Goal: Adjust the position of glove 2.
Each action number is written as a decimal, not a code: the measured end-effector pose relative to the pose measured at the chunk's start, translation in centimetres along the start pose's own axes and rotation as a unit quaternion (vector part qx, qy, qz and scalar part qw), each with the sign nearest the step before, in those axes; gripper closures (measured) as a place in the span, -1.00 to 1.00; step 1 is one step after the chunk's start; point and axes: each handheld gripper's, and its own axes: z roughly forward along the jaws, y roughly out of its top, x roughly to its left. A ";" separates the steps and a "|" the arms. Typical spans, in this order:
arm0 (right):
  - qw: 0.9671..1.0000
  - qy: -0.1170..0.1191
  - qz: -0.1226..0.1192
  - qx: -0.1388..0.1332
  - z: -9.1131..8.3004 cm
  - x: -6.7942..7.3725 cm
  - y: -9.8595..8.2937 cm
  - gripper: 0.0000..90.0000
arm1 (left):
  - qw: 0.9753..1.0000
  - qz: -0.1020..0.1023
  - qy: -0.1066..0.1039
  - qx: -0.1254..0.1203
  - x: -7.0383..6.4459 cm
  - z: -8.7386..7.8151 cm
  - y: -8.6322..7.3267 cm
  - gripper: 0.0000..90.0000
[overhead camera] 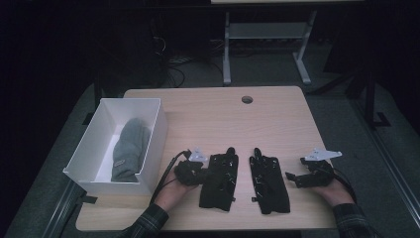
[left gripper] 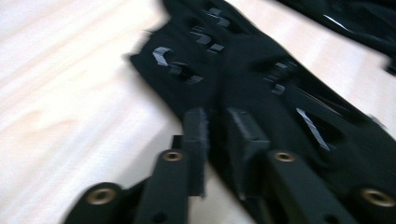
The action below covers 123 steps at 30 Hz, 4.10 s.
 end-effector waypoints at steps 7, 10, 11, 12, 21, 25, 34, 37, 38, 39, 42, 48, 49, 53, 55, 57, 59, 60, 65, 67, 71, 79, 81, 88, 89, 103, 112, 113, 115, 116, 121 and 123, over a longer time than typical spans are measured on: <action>1.000 0.000 -0.001 0.001 0.0 0.0 0.0 -0.70 | 1.000 -0.010 -0.002 -0.009 0.3 0.9 0.4 0.49; 1.000 0.000 -0.001 0.001 0.0 0.0 0.0 -0.70 | 1.000 -0.010 0.004 -0.002 0.0 1.2 0.2 0.45; 1.000 0.000 0.000 0.001 0.0 0.0 0.0 -0.70 | 1.000 -0.011 0.005 0.001 -0.1 1.2 0.1 0.43; 1.000 0.000 -0.001 0.001 0.0 0.0 0.0 -0.70 | 1.000 -0.013 0.006 -0.001 -0.1 1.3 0.0 0.41; 1.000 0.000 -0.001 0.001 0.0 0.0 0.0 -0.69 | 1.000 -0.017 0.004 0.005 -0.3 1.1 -0.2 0.48; 1.000 0.001 -0.002 0.002 -0.2 0.1 0.1 -0.49 | 1.000 -0.022 -0.005 0.008 -0.5 1.1 -0.1 0.85; 0.998 0.059 -0.029 0.019 -1.8 2.2 0.4 0.77 | 0.998 -0.058 -0.016 -0.003 0.4 0.7 0.2 0.95; 0.996 0.077 -0.038 0.027 -2.1 3.0 0.2 0.98 | 0.998 -0.064 -0.015 -0.014 0.6 0.3 0.3 0.95; 0.995 0.084 -0.040 0.028 -2.1 3.2 0.2 1.00 | 0.998 -0.065 -0.014 -0.017 0.6 0.2 0.3 0.95; 0.994 0.091 -0.041 0.032 -2.1 3.3 0.2 1.00 | 0.997 -0.067 -0.015 -0.019 0.7 0.1 0.3 0.95; 0.992 0.104 -0.055 0.038 -1.5 3.8 0.4 1.00 | 0.996 -0.076 -0.022 -0.030 0.9 -0.2 0.3 0.95; 0.990 0.119 -0.066 0.041 -0.5 4.8 1.1 1.00 | 0.995 -0.082 -0.036 -0.044 1.3 -0.4 0.5 0.95; 0.989 0.124 -0.070 0.040 -0.4 5.0 1.3 1.00 | 0.995 -0.084 -0.035 -0.047 1.3 -0.4 0.6 0.95; 0.987 0.136 -0.080 0.040 0.5 6.0 2.1 1.00 | 0.993 -0.092 -0.041 -0.064 1.4 -0.7 0.8 0.95; 0.985 0.141 -0.086 0.040 0.8 6.5 2.4 1.00 | 0.992 -0.095 -0.050 -0.066 1.4 -0.8 0.8 0.95; 0.985 0.147 -0.086 0.040 1.1 6.9 2.7 1.00 | 0.992 -0.093 -0.056 -0.070 1.3 -1.0 0.8 0.95; 0.984 0.152 -0.090 0.036 1.3 7.3 2.9 1.00 | 0.991 -0.091 -0.057 -0.076 1.0 -1.1 1.0 0.95; 0.984 0.152 -0.089 0.035 1.3 7.5 3.1 1.00 | 0.991 -0.086 -0.061 -0.078 1.0 -1.2 1.1 0.95; 0.983 0.155 -0.092 0.032 1.7 8.1 3.7 1.00 | 0.989 -0.085 -0.076 -0.097 0.8 -1.8 1.7 0.95; 0.983 0.156 -0.091 0.032 1.9 8.2 3.8 1.00 | 0.988 -0.086 -0.081 -0.105 0.8 -2.0 1.8 0.95; 0.983 0.156 -0.091 0.032 2.3 8.4 4.0 1.00 | 0.985 -0.091 -0.088 -0.113 1.0 -2.1 2.1 0.95; 0.981 0.162 -0.107 0.030 3.7 10.1 5.1 1.00 | 0.982 -0.093 -0.098 -0.131 1.1 -2.7 2.6 0.96; 0.980 0.162 -0.109 0.027 4.1 10.5 5.5 1.00 | 0.981 -0.096 -0.103 -0.136 1.2 -2.7 2.7 0.96; 0.980 0.157 -0.120 0.022 5.2 11.8 6.4 1.00 | 0.979 -0.093 -0.113 -0.140 0.5 -2.2 3.3 0.96; 0.980 0.158 -0.119 0.023 5.3 12.0 6.6 1.00 | 0.980 -0.091 -0.115 -0.137 0.4 -2.0 3.4 0.96; 0.978 0.155 -0.139 0.015 6.8 13.7 7.9 1.00 | 0.985 -0.076 -0.112 -0.105 -0.9 1.1 4.1 0.96; 0.980 0.144 -0.134 0.025 6.7 12.8 7.5 1.00 | 0.984 -0.085 -0.107 -0.113 -1.2 2.5 4.5 0.96; 0.980 0.145 -0.134 0.024 6.8 12.9 7.5 1.00 | 0.984 -0.083 -0.107 -0.114 -1.2 2.8 4.5 0.96; 0.980 0.144 -0.136 0.025 6.7 13.0 7.5 1.00 | 0.984 -0.081 -0.101 -0.118 -1.3 2.9 4.6 0.93; 0.980 0.144 -0.137 0.027 6.7 12.9 7.5 1.00 | 0.984 -0.082 -0.100 -0.124 -1.4 2.9 4.6 0.86; 0.983 0.131 -0.124 0.017 5.7 11.6 7.3 1.00 | 0.985 -0.061 -0.094 -0.133 -1.3 1.9 4.6 0.73; 0.986 0.118 -0.118 0.010 5.0 10.7 7.1 0.89 | 0.987 -0.044 -0.092 -0.123 -1.5 1.5 4.4 0.98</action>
